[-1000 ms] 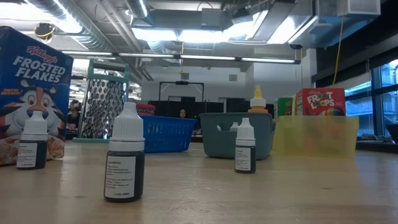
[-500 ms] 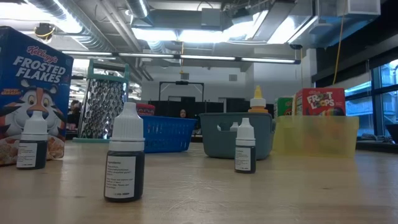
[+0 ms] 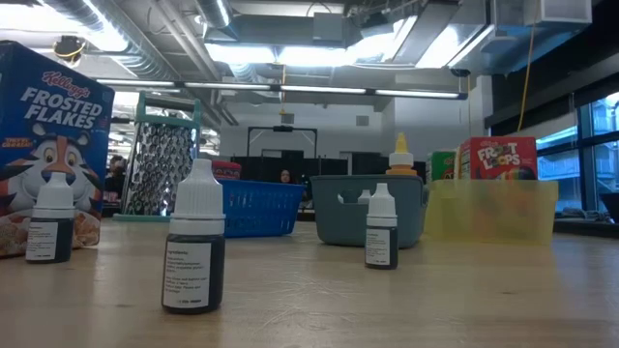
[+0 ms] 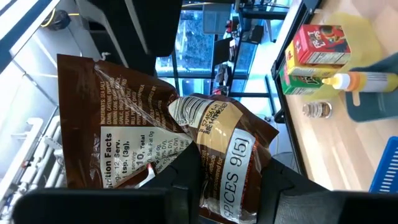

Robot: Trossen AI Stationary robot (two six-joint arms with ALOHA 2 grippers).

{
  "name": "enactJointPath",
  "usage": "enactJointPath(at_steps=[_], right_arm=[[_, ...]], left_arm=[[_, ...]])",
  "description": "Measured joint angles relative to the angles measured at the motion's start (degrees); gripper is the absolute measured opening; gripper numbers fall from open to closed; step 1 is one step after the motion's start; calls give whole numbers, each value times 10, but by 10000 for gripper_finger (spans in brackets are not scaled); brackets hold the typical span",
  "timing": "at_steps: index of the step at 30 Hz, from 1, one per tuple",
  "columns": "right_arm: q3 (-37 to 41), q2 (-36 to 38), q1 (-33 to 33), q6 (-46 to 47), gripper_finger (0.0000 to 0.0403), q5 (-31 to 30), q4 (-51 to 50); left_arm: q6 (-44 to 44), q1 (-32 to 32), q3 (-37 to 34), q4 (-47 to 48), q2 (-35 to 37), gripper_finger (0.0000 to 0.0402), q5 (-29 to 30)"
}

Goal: Pick & Place Kitchen Items
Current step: Put the orange seasoning pack into the blue bin

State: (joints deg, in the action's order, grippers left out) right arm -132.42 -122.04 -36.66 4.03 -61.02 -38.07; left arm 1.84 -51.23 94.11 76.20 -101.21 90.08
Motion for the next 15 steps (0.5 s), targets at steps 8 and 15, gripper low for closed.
enactJointPath(at_steps=[8, 15], right_arm=[[0, 0, 30, -7, 248, 58, 16], [0, 0, 38, -35, 210, 63, 36]], left_arm=[[-11, 9, 0, 0, 0, 79, 0], [-13, 17, 0, -2, 0, 79, 0]])
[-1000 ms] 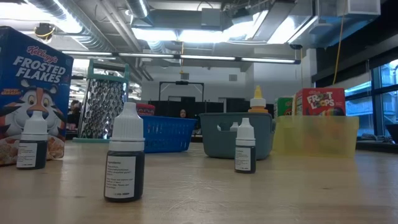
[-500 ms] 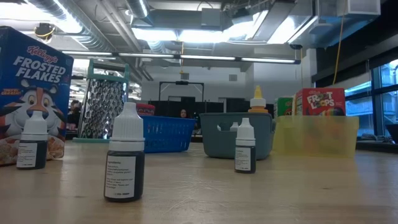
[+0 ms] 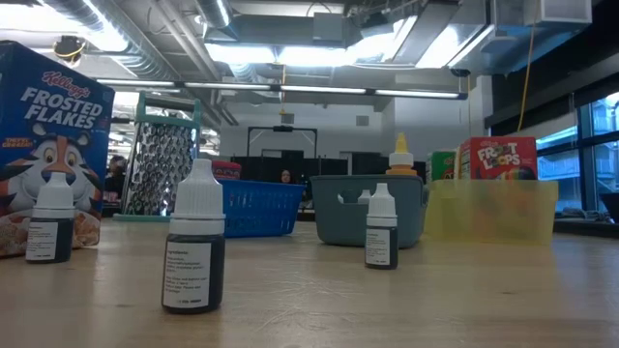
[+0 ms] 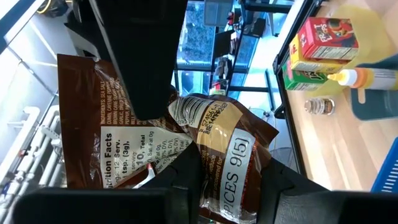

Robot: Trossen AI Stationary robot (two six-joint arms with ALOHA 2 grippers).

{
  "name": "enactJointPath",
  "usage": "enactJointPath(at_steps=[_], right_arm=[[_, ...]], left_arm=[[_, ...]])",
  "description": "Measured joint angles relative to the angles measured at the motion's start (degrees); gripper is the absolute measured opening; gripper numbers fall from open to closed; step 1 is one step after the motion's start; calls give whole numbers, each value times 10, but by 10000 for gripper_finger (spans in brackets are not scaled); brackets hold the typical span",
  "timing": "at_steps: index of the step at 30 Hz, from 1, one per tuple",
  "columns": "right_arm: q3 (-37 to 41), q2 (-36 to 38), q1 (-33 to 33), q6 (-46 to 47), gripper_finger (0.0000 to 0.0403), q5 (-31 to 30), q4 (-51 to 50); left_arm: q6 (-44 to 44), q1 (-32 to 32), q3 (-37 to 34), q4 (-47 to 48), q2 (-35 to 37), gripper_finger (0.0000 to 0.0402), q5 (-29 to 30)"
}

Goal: Pick & Place Kitchen Items
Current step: Put the orange seasoning pack into the blue bin

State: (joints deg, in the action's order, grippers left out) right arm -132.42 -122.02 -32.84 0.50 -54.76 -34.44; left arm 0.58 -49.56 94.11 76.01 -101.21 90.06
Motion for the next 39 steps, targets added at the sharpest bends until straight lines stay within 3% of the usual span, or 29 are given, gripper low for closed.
enactJointPath(at_steps=[11, 16, 39], right_arm=[[0, -1, 5, -14, 66, 1, 0], [0, -1, 10, -14, 20, 34, -2], [-1, -2, 10, -15, 11, 40, -15]], left_arm=[[0, 0, 0, -11, 0, 79, -2], [-1, -1, 0, -12, 0, 79, -6], [-76, -13, 14, -12, 0, 144, -19]])
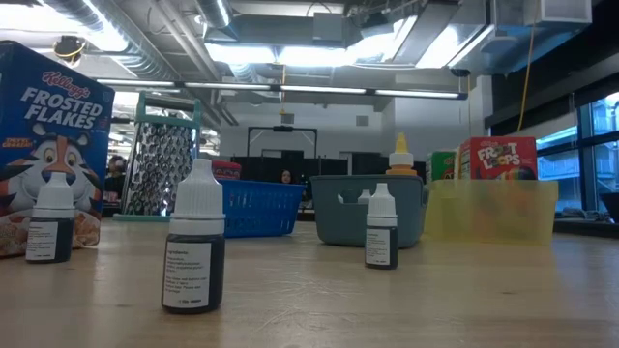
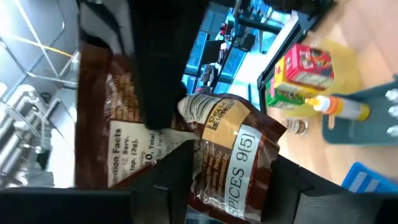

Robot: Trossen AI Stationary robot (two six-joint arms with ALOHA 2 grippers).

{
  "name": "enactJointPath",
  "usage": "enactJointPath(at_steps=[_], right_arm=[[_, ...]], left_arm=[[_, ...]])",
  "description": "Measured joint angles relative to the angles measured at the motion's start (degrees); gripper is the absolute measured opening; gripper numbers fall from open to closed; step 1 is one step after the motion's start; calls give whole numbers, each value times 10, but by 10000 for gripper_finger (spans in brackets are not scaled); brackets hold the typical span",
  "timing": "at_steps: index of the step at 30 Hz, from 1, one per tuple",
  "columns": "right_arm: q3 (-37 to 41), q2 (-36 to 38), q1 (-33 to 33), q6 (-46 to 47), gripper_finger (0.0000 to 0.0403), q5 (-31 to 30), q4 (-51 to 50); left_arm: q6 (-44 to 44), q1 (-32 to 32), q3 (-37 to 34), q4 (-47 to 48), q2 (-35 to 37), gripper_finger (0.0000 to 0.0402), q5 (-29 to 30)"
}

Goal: Pick & Place Kitchen Items
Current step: Put the orange seasoning pack into the blue bin

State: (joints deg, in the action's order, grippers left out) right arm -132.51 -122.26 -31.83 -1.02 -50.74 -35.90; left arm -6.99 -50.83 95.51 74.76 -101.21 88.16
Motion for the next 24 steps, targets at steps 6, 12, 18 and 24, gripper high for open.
enactJointPath(at_steps=[6, 12, 18, 24], right_arm=[[0, -1, -5, -7, 10, -41, -9], [1, -2, -15, -10, 10, -73, -19], [1, -2, -26, -9, 10, -105, -31], [1, -2, -44, 6, 9, -137, -61]], left_arm=[[-28, -24, 8, 2, 2, 174, 13], [-32, -41, 8, 4, 2, 182, 0], [-34, -50, 8, 8, 4, 182, -2], [-137, -54, 8, 9, 39, 182, 17]])
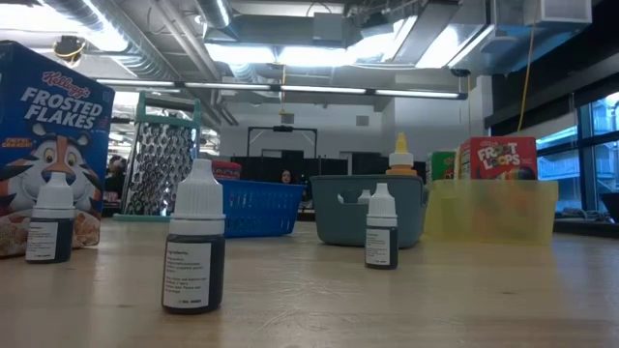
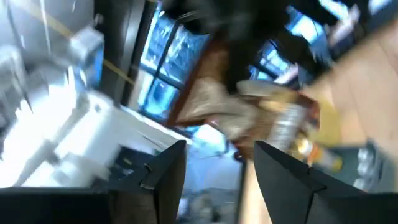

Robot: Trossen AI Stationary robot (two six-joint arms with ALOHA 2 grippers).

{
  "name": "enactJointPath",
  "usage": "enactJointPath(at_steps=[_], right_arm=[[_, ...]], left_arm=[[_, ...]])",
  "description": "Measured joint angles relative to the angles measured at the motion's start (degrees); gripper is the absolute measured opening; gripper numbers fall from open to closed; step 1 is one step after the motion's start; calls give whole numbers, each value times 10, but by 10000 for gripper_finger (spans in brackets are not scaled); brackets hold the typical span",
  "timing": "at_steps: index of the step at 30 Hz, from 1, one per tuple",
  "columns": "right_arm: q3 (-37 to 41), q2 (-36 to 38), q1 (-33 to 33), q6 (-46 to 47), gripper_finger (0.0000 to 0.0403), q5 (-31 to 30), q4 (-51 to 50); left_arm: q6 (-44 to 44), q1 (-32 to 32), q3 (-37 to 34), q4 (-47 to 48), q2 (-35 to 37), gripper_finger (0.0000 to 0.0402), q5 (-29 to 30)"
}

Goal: Pick & Place Kitchen Items
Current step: Put the orange seasoning pack into the blue bin

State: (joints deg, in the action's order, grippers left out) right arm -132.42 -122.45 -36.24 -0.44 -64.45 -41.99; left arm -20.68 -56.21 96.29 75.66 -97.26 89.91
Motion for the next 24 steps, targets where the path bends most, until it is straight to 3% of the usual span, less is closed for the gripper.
enactJointPath(at_steps=[5, 13, 18, 24], right_arm=[[0, 0, -11, 10, 9, 11, -14], [0, 0, -11, 11, 9, 82, -16], [0, 0, -10, 1, 9, 105, -8], [0, 0, -9, -2, 9, 106, -2]], left_arm=[[-127, 5, 1, 0, 78, 182, -36], [-227, 37, -4, -23, 164, 183, -232], [-180, 51, -12, -94, 168, 183, -313], [-24, 66, -12, -213, 150, 183, -374]])
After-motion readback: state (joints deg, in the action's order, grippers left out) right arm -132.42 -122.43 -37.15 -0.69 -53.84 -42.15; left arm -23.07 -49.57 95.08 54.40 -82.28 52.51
